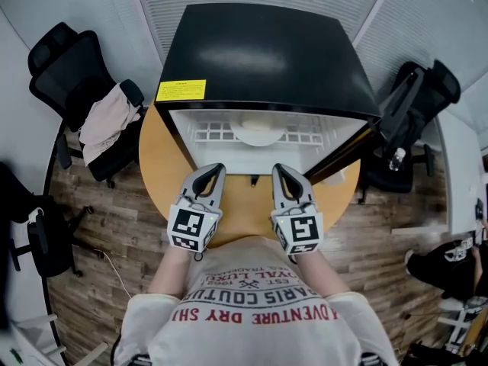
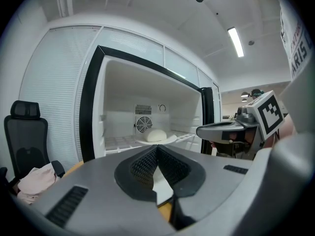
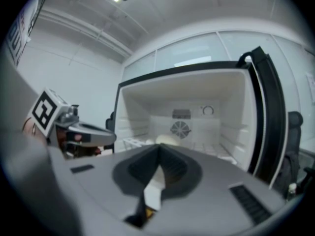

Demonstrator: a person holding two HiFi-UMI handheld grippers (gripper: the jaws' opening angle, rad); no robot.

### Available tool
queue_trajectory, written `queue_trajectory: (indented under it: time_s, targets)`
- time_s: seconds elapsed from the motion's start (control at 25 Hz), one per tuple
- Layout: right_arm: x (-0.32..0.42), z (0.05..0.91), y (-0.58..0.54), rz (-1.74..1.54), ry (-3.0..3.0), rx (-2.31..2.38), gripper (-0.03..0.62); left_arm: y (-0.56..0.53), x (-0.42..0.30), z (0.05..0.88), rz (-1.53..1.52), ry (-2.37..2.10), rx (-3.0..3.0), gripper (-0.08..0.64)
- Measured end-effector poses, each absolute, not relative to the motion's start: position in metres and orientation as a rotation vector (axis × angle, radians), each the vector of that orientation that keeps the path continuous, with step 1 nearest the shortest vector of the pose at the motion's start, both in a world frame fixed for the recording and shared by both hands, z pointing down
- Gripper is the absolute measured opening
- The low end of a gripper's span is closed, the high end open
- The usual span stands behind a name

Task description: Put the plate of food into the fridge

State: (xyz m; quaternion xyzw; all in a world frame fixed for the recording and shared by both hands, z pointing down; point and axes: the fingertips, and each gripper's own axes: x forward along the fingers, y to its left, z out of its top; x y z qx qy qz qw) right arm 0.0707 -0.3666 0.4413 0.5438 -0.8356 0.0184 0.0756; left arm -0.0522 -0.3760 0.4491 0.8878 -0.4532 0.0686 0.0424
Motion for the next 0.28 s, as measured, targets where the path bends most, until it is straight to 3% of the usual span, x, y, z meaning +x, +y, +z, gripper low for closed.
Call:
queue_trajectory:
  time_s: [0.28]
  targets:
    - [0.0751, 0.4383, -0.3699, 0.096, -2.478, 1.635, 0.028, -0.3808, -0.0562, 0.4473, 0.21, -1.416, 2.703, 0.029]
